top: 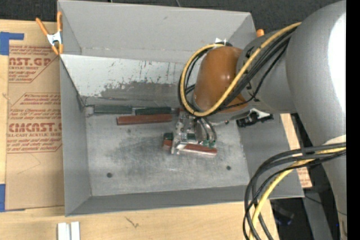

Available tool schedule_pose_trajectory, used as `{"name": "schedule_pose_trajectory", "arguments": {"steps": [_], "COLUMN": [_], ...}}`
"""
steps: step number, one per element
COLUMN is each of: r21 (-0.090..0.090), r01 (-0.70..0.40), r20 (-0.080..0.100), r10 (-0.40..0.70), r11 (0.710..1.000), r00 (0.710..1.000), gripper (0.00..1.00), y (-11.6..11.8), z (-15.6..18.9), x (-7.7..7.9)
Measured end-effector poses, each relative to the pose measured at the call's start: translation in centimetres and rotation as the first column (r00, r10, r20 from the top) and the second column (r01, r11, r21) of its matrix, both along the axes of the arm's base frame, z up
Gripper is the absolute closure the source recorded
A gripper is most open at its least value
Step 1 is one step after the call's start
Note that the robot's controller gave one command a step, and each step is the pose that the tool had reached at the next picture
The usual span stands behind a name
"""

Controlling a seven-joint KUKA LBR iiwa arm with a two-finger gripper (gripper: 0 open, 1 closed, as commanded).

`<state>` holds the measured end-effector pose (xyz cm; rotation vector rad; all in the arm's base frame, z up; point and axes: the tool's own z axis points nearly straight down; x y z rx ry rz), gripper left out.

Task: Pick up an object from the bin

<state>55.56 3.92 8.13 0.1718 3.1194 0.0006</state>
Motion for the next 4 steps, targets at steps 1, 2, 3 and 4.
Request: {"name": "schedule_pose_trajectory", "arguments": {"steps": [1, 2, 3, 4], "r21": [0.0, 0.0, 0.0, 0.001], "r01": [0.0, 0.0, 0.0, 0.0], "r20": [-0.003, -0.013, -0.013, -0.015], "r10": [0.0, 0.0, 0.0, 0.0], "r11": [1.0, 1.0, 1.0, 1.0], "r00": [1.0, 1.0, 1.0, 1.0], "gripper": [1.0, 1.0, 1.0, 1.0], "y": [0.0, 0.0, 0.0, 0.1], "z": [0.1, 1.0, 1.7, 2.2], "x": [0.0, -0.2, -0.1, -0.1]}}
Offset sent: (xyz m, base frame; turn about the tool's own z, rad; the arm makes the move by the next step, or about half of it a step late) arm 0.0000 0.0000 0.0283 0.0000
